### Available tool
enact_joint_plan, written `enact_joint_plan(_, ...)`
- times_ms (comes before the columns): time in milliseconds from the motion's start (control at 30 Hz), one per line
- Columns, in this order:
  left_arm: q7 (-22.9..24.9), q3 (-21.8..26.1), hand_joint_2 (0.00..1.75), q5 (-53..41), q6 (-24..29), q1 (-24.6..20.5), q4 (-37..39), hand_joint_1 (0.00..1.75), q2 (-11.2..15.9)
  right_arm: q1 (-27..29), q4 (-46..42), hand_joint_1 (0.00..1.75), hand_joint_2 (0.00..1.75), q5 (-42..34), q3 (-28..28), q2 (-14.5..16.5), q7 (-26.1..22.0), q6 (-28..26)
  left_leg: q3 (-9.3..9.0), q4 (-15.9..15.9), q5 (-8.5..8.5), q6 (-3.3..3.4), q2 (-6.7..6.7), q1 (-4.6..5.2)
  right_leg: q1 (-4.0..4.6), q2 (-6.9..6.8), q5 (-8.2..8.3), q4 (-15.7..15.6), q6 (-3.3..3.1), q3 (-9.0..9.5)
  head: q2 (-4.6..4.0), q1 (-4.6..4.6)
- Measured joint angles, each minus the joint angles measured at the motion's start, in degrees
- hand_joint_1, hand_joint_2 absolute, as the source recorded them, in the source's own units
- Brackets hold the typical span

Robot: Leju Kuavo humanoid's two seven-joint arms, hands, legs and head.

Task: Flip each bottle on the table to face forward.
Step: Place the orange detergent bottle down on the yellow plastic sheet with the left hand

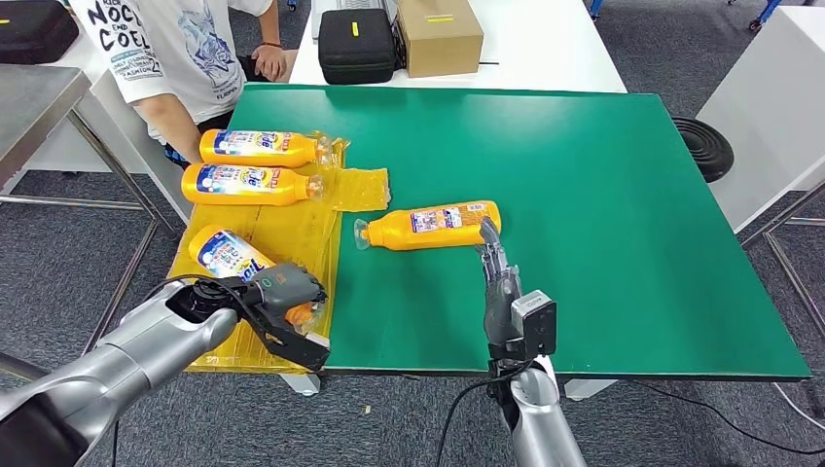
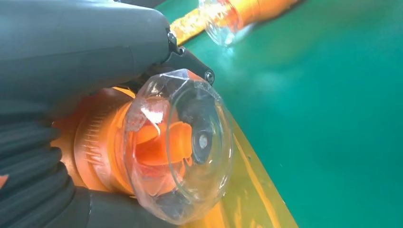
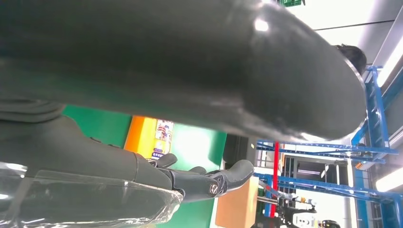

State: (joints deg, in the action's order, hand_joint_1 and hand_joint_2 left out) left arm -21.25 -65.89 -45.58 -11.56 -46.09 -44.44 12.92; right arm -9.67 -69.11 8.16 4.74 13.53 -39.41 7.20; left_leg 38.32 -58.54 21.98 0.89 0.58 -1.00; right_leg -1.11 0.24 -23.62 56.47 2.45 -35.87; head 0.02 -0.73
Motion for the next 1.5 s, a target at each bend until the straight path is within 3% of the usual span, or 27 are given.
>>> enact_joint_plan(67,0.00,-0.16,1.75,-0.03,0.34,0.12,1.28,0.88,-0.87,-0.36,0.45,0.00,0.00,-0.07,0.00,0.01,-0.24,0.10,0.00,0.00,0.00,0.00,0.01,0.00,0.00,0.00,0.00,0.00,0.00,0.01,0.00,0.00)
enact_joint_plan(133,-0.13,-0.23,1.75,0.09,0.76,0.26,2.36,0.49,-1.52,-0.60,0.84,0.00,0.00,-0.09,0.00,0.02,-0.42,0.20,-0.01,0.00,0.00,0.00,0.02,0.00,0.00,-0.01,0.00,0.00,0.00,0.03,0.00,0.01)
enact_joint_plan(400,-2.28,-0.16,1.75,1.73,0.24,0.85,4.81,0.02,-3.18,-0.67,1.27,0.00,0.00,-0.23,0.00,0.02,-0.52,0.85,-0.05,0.00,0.00,0.00,0.03,0.01,0.00,-0.01,0.00,0.00,0.00,0.07,0.00,0.01)
enact_joint_plan(933,-2.72,-0.12,1.75,1.95,0.22,0.01,6.96,0.00,-5.23,-0.67,1.44,0.00,0.00,-0.39,-0.02,-0.03,-0.52,0.80,-0.18,0.00,0.00,0.00,0.02,0.00,0.00,0.00,0.00,-0.01,0.00,0.18,0.00,0.01)
enact_joint_plan(1500,-3.23,-0.54,1.75,0.70,-2.45,-1.13,6.75,0.00,-4.91,-0.66,1.44,0.00,0.00,-0.13,-0.07,-0.08,-0.52,0.73,-0.16,0.00,0.00,0.00,0.01,0.00,0.00,0.00,0.00,0.00,0.00,0.16,0.00,0.01)
